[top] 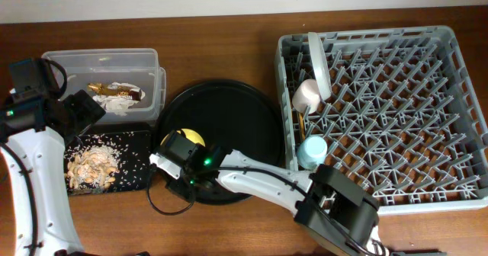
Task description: Sort waste into correct bins and load items into the dishwasher rack
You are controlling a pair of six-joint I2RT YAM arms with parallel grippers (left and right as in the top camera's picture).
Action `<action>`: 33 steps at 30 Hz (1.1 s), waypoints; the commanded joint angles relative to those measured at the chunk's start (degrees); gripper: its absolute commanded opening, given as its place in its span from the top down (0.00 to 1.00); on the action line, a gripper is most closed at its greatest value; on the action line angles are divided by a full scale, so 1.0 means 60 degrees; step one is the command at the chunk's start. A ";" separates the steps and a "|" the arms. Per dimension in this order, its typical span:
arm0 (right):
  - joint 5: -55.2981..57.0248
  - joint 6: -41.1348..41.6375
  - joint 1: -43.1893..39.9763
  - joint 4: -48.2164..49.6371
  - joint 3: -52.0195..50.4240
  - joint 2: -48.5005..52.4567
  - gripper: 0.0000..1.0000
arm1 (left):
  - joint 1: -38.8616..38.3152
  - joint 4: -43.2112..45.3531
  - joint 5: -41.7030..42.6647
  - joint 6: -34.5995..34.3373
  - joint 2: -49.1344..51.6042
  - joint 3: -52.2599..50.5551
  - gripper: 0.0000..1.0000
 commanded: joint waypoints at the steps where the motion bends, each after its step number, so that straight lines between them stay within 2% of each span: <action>1: 0.0131 -0.0124 -0.0066 0.0062 0.0036 0.0098 0.69 | 0.0058 -0.0011 -0.0004 0.0015 -0.0036 0.0069 0.01; 5: -0.0433 -0.0142 -0.0135 0.0062 0.0557 -0.0590 0.70 | 0.0058 -0.0007 -0.0004 0.0015 -0.0036 0.0069 0.01; 6: 0.0164 -0.0521 -0.0142 0.0062 0.0616 -0.0652 0.68 | 0.0058 -0.0007 -0.0004 0.0015 -0.0036 0.0069 0.01; 7: 0.0659 -0.0561 -0.0142 0.0080 0.0514 -0.0510 0.58 | 0.0058 -0.0011 -0.0004 0.0015 -0.0036 0.0069 0.01; 8: 0.0776 -0.0568 -0.0135 0.0102 0.0444 -0.0346 0.56 | 0.0058 -0.0011 -0.0004 0.0015 -0.0036 0.0069 0.01; 11: 0.0896 -0.0597 -0.0135 0.0131 0.0433 0.0339 0.56 | 0.0058 -0.0007 -0.0004 0.0015 -0.0036 0.0069 0.01; 16: 0.1792 -0.0597 -0.0146 0.0058 0.0433 0.0390 0.57 | 0.0058 -0.0007 -0.0004 0.0015 -0.0036 0.0069 0.01; 17: 0.1789 -0.0594 -0.0146 0.0058 0.0433 0.0390 0.75 | 0.0058 -0.0011 -0.0004 0.0015 -0.0036 0.0069 0.01; 19: 0.1781 -0.0306 -0.0135 -0.0036 0.0448 0.0382 0.87 | 0.0058 -0.0011 -0.0004 0.0015 -0.0036 0.0069 0.01; 21: 0.1785 -0.0084 -0.0135 -0.0382 0.0484 0.0266 0.91 | 0.0058 -0.0011 -0.0004 0.0015 -0.0036 0.0069 0.01; 22: 0.1785 -0.0080 -0.0138 -0.0637 0.0546 -0.0007 0.96 | 0.0058 -0.0011 -0.0004 0.0015 -0.0036 0.0069 0.01; 23: 0.1778 -0.0084 -0.0138 -0.1275 0.0794 -0.0554 0.96 | 0.0058 -0.0011 -0.0004 0.0015 -0.0036 0.0069 0.01; 27: 0.1129 -0.0080 -0.0568 -0.4040 0.1399 -0.4291 0.96 | 0.0058 -0.0011 -0.0004 0.0015 -0.0036 0.0069 0.01; 28: 0.1086 0.0058 -0.1264 -0.4717 0.1399 -0.5286 0.96 | 0.0058 -0.0011 -0.0004 0.0015 -0.0036 0.0069 0.01; 30: -0.0576 0.0080 -0.3508 -0.5894 0.1399 -0.6805 0.96 | 0.0058 -0.0011 -0.0004 0.0015 -0.0036 0.0069 0.01; 31: -0.2550 -0.0674 -0.5774 -0.6688 0.1399 -0.7512 0.96 | 0.0058 -0.0011 -0.0004 0.0015 -0.0036 0.0069 0.01; 33: -0.5727 -0.2397 -0.9092 -0.7683 0.1362 -0.7679 0.96 | 0.0058 -0.0011 -0.0004 0.0015 -0.0036 0.0069 0.01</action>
